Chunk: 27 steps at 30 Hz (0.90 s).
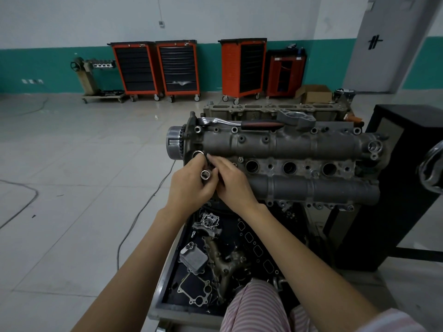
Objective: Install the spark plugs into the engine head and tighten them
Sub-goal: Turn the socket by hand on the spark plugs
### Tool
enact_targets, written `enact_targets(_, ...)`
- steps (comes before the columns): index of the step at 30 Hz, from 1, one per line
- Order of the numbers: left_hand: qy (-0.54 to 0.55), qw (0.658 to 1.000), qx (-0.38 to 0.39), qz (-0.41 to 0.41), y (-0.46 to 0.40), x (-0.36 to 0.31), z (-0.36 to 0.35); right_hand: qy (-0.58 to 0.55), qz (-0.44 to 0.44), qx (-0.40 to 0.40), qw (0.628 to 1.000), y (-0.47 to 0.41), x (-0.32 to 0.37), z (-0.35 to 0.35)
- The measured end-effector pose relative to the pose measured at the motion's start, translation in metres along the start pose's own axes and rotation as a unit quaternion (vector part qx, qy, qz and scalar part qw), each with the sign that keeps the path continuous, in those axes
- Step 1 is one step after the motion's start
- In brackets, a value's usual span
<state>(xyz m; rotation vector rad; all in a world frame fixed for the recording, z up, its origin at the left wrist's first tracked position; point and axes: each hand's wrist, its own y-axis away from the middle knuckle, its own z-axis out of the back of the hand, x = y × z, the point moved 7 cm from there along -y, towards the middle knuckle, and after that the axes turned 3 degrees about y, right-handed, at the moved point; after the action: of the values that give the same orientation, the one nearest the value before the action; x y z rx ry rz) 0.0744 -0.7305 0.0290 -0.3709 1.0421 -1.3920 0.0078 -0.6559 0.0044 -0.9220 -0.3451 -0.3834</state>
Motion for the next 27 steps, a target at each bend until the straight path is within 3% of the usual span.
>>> enact_targets(7,-0.004,1.0,0.016,-0.007,-0.002,-0.001,-0.002,-0.066,-0.099,-0.091,0.989,-0.003,-0.011,0.007)
enact_targets(10,-0.016,1.0,0.009,-0.015,-0.003,-0.002,-0.002,-0.063,-0.098,-0.078,0.99,-0.001,-0.009,0.004)
enact_targets(17,-0.001,1.0,0.0,-0.019,0.0,0.0,0.001,-0.013,-0.005,-0.005,1.0,0.0,0.0,0.001)
enact_targets(27,0.013,1.0,0.006,0.011,-0.003,0.002,0.0,-0.067,-0.102,-0.083,0.989,0.0,-0.01,0.005)
